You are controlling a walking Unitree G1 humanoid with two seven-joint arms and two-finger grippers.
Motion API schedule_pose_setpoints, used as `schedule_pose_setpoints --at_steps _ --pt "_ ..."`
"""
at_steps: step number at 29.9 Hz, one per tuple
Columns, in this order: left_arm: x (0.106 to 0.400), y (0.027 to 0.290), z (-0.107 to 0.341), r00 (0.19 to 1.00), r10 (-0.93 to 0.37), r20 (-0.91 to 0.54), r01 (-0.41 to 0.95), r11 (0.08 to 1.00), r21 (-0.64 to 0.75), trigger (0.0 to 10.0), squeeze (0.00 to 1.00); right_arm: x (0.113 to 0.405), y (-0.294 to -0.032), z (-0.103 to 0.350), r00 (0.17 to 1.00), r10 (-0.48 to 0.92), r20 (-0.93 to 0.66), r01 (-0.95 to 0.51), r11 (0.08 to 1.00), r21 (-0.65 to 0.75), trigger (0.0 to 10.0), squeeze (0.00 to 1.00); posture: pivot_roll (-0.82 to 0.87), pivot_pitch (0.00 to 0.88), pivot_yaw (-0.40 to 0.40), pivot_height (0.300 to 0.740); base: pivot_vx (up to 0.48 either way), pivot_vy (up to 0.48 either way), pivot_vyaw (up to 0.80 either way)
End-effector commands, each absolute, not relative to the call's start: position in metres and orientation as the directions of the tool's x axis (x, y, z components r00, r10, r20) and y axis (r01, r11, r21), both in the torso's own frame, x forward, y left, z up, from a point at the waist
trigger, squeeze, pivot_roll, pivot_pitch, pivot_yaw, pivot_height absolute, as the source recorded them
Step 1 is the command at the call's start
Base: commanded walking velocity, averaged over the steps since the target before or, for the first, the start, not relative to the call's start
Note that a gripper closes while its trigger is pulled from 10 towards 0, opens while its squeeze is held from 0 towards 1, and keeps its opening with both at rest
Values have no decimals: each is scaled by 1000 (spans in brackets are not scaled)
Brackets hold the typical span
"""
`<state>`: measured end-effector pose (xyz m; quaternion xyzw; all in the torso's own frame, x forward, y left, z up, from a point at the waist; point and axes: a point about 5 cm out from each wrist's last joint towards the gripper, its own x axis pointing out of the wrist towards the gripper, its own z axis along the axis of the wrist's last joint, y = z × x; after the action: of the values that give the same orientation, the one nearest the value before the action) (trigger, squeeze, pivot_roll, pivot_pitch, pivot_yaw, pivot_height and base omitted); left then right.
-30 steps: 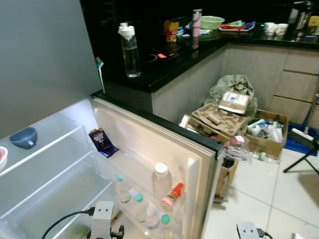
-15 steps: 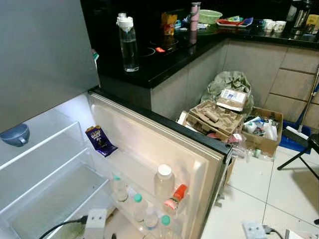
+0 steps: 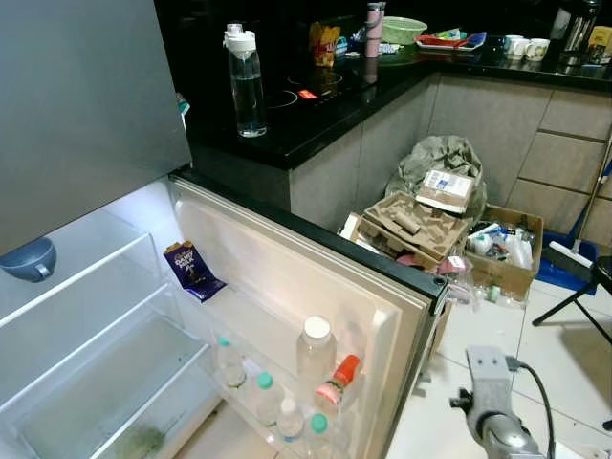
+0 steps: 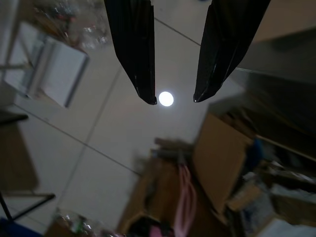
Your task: Restocking fridge
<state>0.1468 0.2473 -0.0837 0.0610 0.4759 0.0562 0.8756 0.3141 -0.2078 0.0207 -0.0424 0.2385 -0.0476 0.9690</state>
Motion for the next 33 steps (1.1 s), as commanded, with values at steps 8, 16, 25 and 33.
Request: schedule_pose_setpoints --at_steps 8,16,25,33 --pt "105 242 -101 403 147 -903 9 986 164 10000 0 315 -171 16 864 131 -487 -127 991 41 10000 0 -47 99 19 740 0 0 0" --pt "130 199 -104 421 101 -902 25 992 123 10000 0 307 -140 9 776 400 -488 -333 916 222 10000 0 -44 104 16 740 0 0 0" --pt "118 215 -104 424 101 -900 32 991 126 10000 0 299 -117 12 656 651 -381 -434 739 516 10000 0 -48 104 23 740 0 0 0" --pt "110 218 -106 401 111 -909 18 991 129 10000 0 290 -157 -9 766 346 -541 -108 900 423 10000 0 -43 107 19 740 0 0 0"
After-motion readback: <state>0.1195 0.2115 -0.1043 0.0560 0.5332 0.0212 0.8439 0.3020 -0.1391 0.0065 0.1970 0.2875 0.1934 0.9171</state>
